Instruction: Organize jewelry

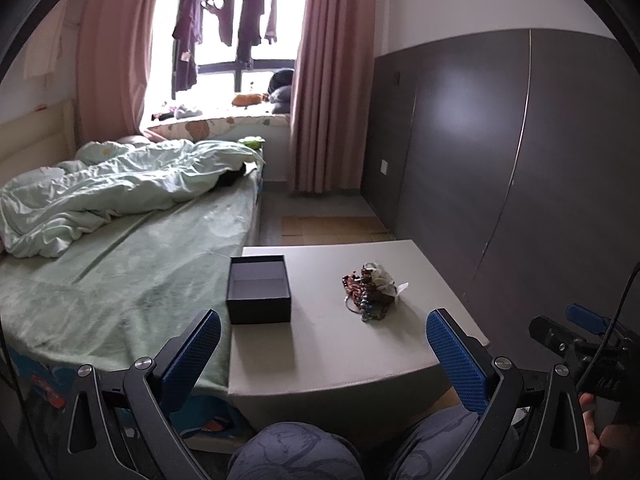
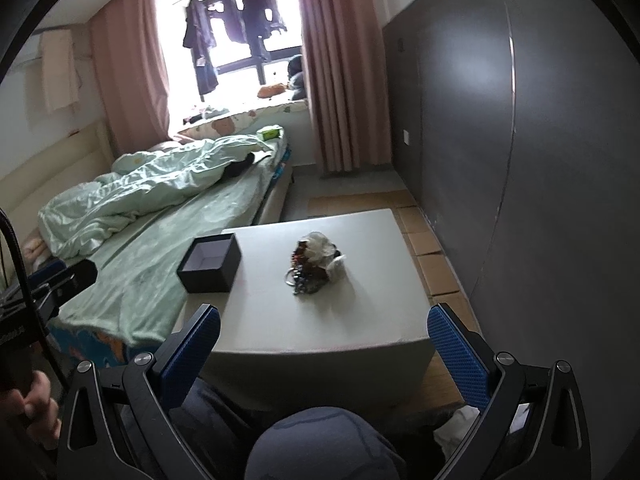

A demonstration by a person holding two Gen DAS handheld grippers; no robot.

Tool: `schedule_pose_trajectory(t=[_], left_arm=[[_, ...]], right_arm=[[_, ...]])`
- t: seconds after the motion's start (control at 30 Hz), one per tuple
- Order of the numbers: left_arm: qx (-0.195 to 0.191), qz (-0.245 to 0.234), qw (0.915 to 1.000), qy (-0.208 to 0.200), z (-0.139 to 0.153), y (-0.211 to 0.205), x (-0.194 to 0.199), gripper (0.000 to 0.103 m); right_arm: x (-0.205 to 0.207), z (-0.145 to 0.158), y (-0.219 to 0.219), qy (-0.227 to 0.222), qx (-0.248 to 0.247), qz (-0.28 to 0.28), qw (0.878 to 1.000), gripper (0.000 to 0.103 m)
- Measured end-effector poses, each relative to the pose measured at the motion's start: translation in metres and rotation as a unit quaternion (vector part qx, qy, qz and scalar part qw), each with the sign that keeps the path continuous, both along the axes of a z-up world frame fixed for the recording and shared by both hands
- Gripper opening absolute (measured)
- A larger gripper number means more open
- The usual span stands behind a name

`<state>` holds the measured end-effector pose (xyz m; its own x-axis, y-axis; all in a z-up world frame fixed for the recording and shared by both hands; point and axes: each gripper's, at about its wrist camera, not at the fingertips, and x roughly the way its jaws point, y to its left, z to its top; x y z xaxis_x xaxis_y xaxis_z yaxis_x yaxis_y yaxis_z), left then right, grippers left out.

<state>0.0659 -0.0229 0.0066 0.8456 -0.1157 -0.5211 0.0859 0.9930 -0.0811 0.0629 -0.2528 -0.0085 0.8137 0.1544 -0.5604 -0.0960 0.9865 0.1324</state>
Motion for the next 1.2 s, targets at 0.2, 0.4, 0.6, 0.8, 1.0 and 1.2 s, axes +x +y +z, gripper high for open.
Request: schedule_pose_trajectory(t=[0.2,0.4,0.6,0.8,1.0,1.2], left_arm=[[-0.004,-0.024,0.9993,0.027,-0.012,-0.01,0.043,0.103],[-0.013,-0.053,0.9969,0.058,-0.028,-0.022,0.087,0.103],[-0.033,-0.076,0.9933,0.081,-0.042,-0.03,0.121,0.096],[-0.047,-0.09,0.9897,0.102,-0.057,-0.04,0.153,0.08],[-0.062,-0.1,0.9846,0.129,-0.081,-0.043,0.189,0.063],[-0.077,-0.098,0.9802,0.153,-0.101,-0.041,0.216,0.055]], right_arm=[[0.032,-0.012,-0.023,0.025,0.034,-0.012,0.999,0.103],[0.063,-0.029,-0.037,0.046,0.057,-0.012,0.997,0.103],[0.095,-0.05,-0.046,0.074,0.09,-0.011,0.993,0.103],[0.13,-0.065,-0.057,0.09,0.14,-0.004,0.986,0.101],[0.178,-0.094,-0.057,0.129,0.215,0.008,0.968,0.086],[0.221,-0.121,-0.044,0.16,0.272,0.025,0.949,0.077]])
